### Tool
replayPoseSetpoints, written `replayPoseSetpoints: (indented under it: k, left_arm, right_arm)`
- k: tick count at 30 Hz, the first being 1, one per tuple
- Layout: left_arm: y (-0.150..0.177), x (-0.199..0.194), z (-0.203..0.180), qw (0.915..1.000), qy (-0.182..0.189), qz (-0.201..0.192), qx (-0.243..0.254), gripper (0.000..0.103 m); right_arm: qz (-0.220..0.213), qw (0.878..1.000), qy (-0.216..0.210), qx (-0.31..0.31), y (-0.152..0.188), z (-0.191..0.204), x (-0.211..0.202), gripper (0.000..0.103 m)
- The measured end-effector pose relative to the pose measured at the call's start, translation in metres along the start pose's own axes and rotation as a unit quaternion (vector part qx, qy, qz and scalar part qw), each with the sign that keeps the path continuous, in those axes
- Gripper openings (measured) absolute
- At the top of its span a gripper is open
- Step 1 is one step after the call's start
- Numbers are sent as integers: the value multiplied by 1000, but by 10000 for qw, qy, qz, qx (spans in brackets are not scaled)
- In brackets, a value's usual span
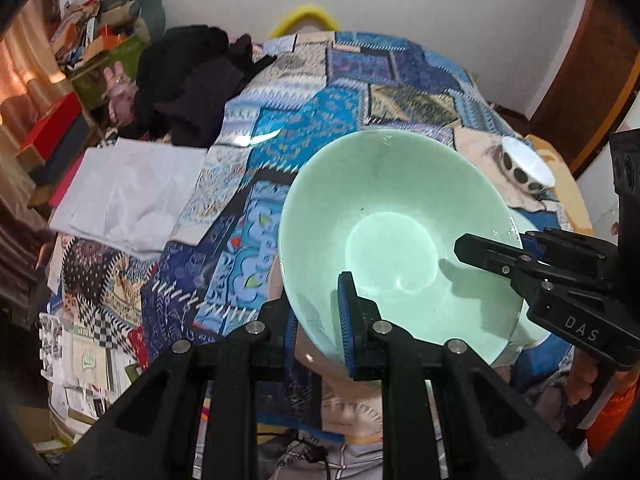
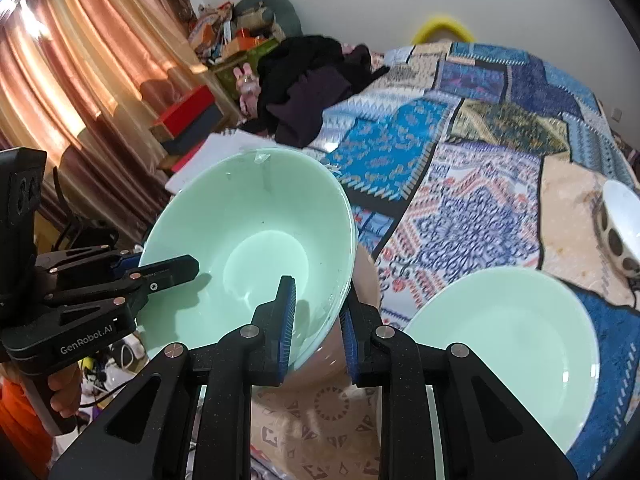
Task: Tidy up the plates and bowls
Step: 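Lift the light green bowl with both grippers and carry it toward the stack, then lower the light green bowl with both grippers toward the pink bowl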
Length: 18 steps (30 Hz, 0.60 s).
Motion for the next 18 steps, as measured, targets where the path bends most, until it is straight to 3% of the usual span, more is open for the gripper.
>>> replayPoseSetpoints:
  k: [18]
  left_arm:
    - [24, 50, 17, 9984, 108, 436, -338, 18]
  right_arm:
    - [541, 9985, 106, 73, 21, -9, 38, 20]
Point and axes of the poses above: each gripper's, at about its wrist camera, not at the fingertips, and x roughly the way its jaws point, z to its left, y to its underside, the point moved 9 cm from there along x, roughly the way its jaws point, and after that the axes turned 6 degrees about x, right-handed, at the moved point
